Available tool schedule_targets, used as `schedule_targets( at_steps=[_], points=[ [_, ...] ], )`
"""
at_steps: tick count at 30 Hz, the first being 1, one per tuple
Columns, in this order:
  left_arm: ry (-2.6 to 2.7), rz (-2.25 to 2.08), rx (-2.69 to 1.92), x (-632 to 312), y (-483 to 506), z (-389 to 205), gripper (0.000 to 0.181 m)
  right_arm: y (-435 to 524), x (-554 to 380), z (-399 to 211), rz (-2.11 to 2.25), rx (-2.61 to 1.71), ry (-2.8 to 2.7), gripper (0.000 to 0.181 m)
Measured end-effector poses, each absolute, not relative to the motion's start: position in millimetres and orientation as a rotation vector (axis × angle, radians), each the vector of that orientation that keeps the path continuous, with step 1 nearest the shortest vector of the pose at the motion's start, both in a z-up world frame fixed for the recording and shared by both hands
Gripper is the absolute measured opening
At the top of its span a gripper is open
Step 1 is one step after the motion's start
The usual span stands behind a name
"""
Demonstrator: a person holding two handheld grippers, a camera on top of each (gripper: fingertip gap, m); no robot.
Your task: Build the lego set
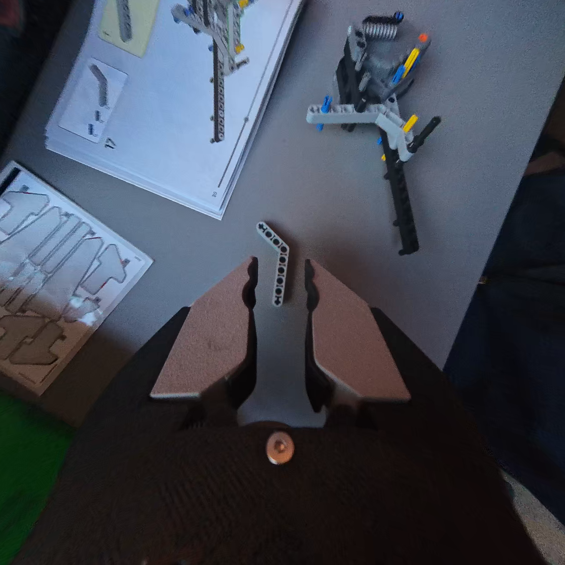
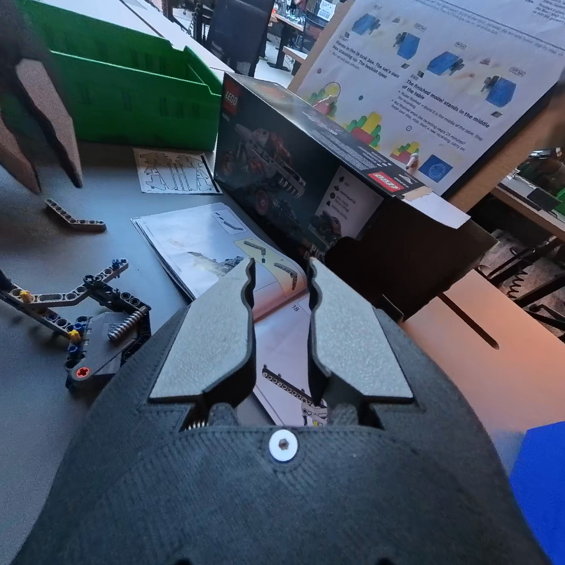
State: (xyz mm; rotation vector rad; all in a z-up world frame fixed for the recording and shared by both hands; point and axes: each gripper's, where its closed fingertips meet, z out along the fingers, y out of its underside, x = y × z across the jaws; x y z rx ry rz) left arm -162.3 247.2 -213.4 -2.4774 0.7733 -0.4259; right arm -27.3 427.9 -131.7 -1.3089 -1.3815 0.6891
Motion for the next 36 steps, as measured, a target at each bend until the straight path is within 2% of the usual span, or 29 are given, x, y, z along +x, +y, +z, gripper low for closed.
schedule_targets(
  at_steps=[1,5,9,11,14,16,17,18,22,24,26,28,30,36],
  points=[
    [0.756,-0.397,-2.462,-168.4,247.5,-206.3,0.029,428.0,-26.8,-131.3,0.685,-1.307,-1.382,0.031],
    [0.634,-0.301,-2.344,-203.5,238.5,-157.3,0.027,430.8,-23.7,-128.1,0.666,-1.302,-1.367,0.03],
    [0.403,-0.07,-2.352,-287.3,213.6,-132.5,0.028,434.3,-22.7,-130.3,0.669,-1.317,-1.362,0.03],
    [0.296,0.001,-2.408,-325.9,197.8,-138.7,0.03,436.5,-23.0,-133.3,0.662,-1.327,-1.364,0.03],
    [0.261,-0.173,-2.445,-332.7,181.1,-150.8,0.027,440.7,-23.7,-138.0,0.649,-1.343,-1.361,0.03],
    [0.315,-0.272,-2.479,-323.7,174.3,-163.6,0.021,444.6,-23.5,-141.7,0.642,-1.363,-1.357,0.03],
    [0.368,-0.348,-2.472,-312.5,173.1,-166.9,0.006,446.8,-23.3,-143.1,0.64,-1.371,-1.351,0.03],
    [0.408,-0.371,-2.432,-305.1,178.3,-166.6,0.0,449.5,-23.2,-144.5,0.636,-1.381,-1.344,0.03],
    [0.539,-0.605,-2.391,-264.9,186.9,-170.5,0.0,461.4,-24.2,-151.8,0.63,-1.439,-1.31,0.029],
    [0.525,-0.322,-2.469,-298.5,195.2,-174.9,0.022,465.2,-25.2,-155.4,0.616,-1.461,-1.304,0.03],
    [0.494,-0.137,-2.414,-332.5,200.3,-159.6,0.012,466.8,-25.0,-158.5,0.585,-1.463,-1.311,0.029],
    [0.492,-0.158,-2.447,-346.5,194.7,-157.5,0.009,468.3,-25.2,-162.5,0.553,-1.463,-1.323,0.029],
    [0.542,-0.167,-2.572,-352.7,186.4,-172.3,0.013,469.7,-26.9,-166.3,0.539,-1.47,-1.334,0.029],
    [0.887,-0.184,-2.899,-348.3,160.0,-227.3,0.003,467.3,-30.9,-171.1,0.527,-1.457,-1.376,0.029]
  ],
)
